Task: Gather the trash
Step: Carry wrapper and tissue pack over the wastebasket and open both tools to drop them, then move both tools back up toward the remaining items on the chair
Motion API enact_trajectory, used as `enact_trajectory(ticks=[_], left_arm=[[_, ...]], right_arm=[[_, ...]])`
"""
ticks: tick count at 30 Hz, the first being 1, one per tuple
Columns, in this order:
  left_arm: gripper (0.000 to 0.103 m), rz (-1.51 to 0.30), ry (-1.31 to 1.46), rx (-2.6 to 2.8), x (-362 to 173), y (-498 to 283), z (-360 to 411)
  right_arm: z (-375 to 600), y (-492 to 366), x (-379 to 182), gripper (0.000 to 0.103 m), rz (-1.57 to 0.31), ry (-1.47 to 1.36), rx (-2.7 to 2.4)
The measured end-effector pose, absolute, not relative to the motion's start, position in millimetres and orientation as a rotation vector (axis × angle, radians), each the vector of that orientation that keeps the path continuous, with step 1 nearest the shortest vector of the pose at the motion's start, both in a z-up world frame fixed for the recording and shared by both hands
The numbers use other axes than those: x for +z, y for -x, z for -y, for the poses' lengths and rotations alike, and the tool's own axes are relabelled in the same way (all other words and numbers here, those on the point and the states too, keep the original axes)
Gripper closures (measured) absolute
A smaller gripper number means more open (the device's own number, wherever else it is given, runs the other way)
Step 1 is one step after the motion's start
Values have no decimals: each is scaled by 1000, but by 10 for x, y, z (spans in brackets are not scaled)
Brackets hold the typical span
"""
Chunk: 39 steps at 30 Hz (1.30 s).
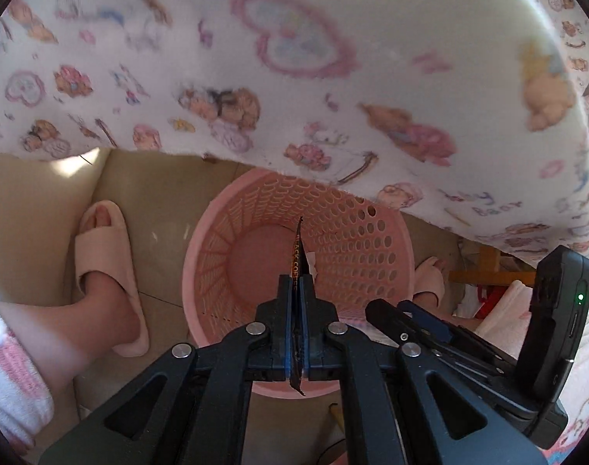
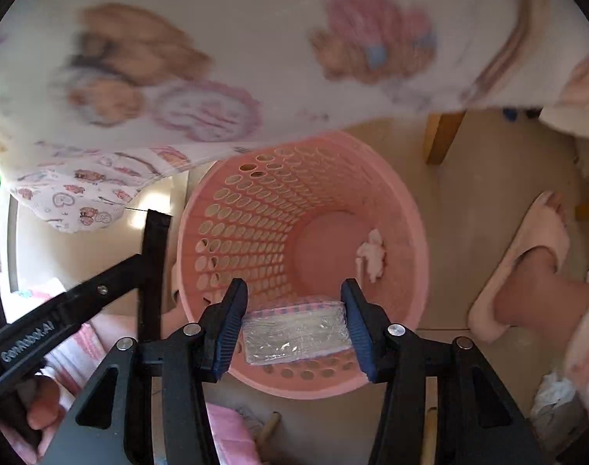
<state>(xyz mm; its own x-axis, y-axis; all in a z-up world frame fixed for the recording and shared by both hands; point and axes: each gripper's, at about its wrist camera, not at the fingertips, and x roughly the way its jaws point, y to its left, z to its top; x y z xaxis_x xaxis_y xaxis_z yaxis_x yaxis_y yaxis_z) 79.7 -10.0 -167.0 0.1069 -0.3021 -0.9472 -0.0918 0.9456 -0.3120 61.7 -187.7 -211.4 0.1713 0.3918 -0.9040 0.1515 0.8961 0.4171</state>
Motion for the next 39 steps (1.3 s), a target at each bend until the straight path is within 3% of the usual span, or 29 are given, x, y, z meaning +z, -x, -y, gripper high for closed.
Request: enact_trajectory(ticks=[5,8,11,16,19,24,31,35,39], left_arm=[[99,-1513,416,-155,-1895,-802,7],[85,-1537,393,-127,-1961,-790,5],[80,-1528,355,-101,-1930,-764,11],[76,-1450,232,-46,-1738,-696,91],[75,-1348,157,-39,-1493,-625,138],[65,-1177,79,-29,-1016,-539,141],[53,-1033,65,-42,-434,-510,52],[38,-956,32,-56,-107,-452,54],[34,-897,36,-63,210,-439,94]], right_arm=[[1874,-641,-2297,50,-1438,-518,182],[1856,-671,-2423,49,-1468,-533,169],[1876,-657,-2486,36,-1476,-537,132],[1873,-633,-2416,34,-1445,-453,92],[1817,-617,-2215,34,-1369,-343,70],[1750,-557,-1748,34,-1217,-216,57],[1827,-445,-1131,34,-1037,-178,46],[1941,-387,-847,33,-954,-169,30],[1991,-325,-590,32,-885,-154,23]])
